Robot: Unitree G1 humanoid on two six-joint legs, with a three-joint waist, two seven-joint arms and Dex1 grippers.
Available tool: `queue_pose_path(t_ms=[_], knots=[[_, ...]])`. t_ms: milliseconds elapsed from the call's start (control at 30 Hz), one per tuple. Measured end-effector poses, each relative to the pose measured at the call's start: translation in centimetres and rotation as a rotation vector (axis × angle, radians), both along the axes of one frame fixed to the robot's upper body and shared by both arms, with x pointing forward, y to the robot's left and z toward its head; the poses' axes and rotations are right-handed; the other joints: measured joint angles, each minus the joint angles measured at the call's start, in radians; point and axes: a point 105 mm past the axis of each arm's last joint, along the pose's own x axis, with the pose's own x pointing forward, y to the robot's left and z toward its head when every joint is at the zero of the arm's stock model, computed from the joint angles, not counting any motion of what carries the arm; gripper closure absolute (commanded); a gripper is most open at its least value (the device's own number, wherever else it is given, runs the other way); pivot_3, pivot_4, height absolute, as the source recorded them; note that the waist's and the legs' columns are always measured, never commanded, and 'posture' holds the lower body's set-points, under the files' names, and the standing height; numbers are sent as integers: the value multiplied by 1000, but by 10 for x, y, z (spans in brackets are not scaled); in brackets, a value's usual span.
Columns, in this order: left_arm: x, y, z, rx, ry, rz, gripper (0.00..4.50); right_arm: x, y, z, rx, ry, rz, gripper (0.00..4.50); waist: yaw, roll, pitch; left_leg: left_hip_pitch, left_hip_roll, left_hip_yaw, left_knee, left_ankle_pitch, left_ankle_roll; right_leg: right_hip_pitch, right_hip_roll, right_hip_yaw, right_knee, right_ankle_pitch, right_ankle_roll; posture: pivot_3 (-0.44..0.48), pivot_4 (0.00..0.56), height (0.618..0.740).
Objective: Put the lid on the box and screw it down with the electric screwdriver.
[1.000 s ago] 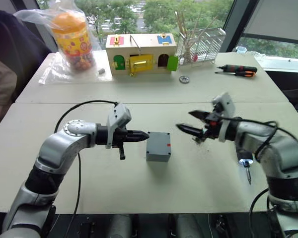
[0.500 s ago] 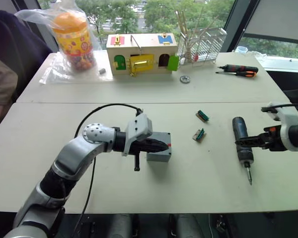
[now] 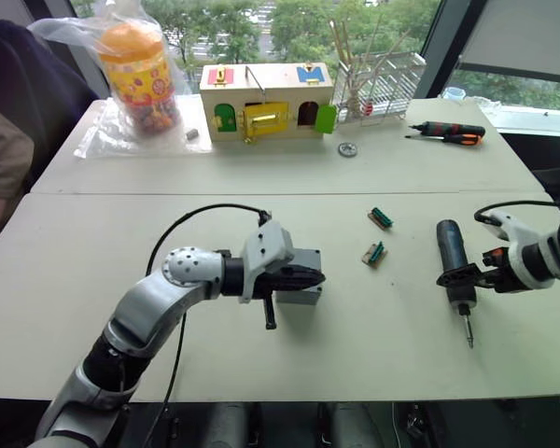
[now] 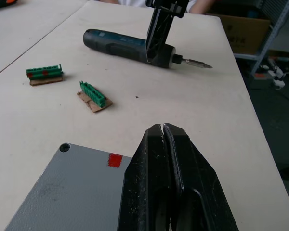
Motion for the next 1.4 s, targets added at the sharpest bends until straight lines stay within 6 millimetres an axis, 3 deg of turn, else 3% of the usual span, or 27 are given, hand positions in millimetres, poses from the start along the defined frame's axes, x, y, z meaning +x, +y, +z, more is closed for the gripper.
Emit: queue_pose_path(t_ms=[67, 100, 333, 500, 600, 700, 833, 933, 1033, 1133, 1267, 1400], knots=[[0, -2, 1, -9, 0, 7, 4500, 0, 0, -4, -12, 19, 13, 109, 0, 0, 0, 0, 0, 0, 0, 0, 0, 0, 0, 0, 0, 0, 0, 0, 150, 711], [1, -2, 1, -13, -1, 10, 4500, 1, 1, -6, -18, 28, 26, 359, 0, 0, 0, 0, 0, 0, 0, 0, 0, 0, 0, 0, 0, 0, 0, 0, 150, 711], [3, -1, 1, -13, -6, 31, 4500, 0, 1, -11, -56, 60, 97, 2708, -1, 0, 0, 0, 0, 0, 0, 0, 0, 0, 0, 0, 0, 0, 0, 0, 150, 711], [7, 1, -2, -9, 4, 44, 4500, 1, 1, -11, -54, 59, 95, 2720, 0, 0, 0, 0, 0, -1, 1, 0, 0, 1, 0, -1, 0, 0, 0, 0, 150, 711], [16, 12, -6, 3, 25, 77, 4500, 12, 1, -5, 13, 21, 27, 2720, -3, 0, 0, 0, 0, 1, 1, 0, 0, 0, 0, -1, 1, 0, 0, 0, 150, 711], [29, 25, -5, -4, 44, 112, 4500, 32, 0, 28, 98, -123, -53, 2720, -4, 7, 4, -1, 0, 3, -1, 0, 0, -3, 0, 0, 1, 0, 0, 0, 150, 711], [42, 41, -3, 2, 65, 120, 4500, 50, -9, 96, 170, -407, -158, 2720, 2, 9, 5, -8, 0, 4, -1, 1, -1, -7, 2, -2, 1, 0, 0, 0, 150, 711], [49, 52, -8, 18, 88, 132, 4500, 56, -7, 122, 258, -539, -222, 2720, -1, 8, 5, -9, 0, 5, 0, 1, -1, -7, 2, -2, 2, 0, 1, 0, 150, 711], [55, 57, -7, 33, 92, 128, 4500, 70, 22, 145, 377, -824, -175, 2720, -7, 8, 5, -9, 1, 7, 0, 2, -3, -11, 3, -1, 2, 0, 0, 0, 150, 711], [56, 50, 7, 35, 51, 78, 4500, 61, 64, 162, 473, -1177, -86, 2720, -3, 9, 5, -10, 1, 5, -4, 4, -8, -14, 5, -1, 6, 0, 0, 0, 150, 711], [54, 45, 6, 52, 71, 45, 4500, 36, 121, 156, 688, -1303, 44, 2720, -1, 9, 5, -13, -1, 5, -3, 5, -8, -15, 5, -1, 5, 0, 0, 0, 150, 711], [52, 44, -3, 108, 77, 32, 4500, 16, 157, 128, 670, -1287, 181, 2720, -1, 9, 4, -13, -1, 4, 0, 5, -7, -13, 5, -1, 5, 1, 0, 0, 150, 711]])
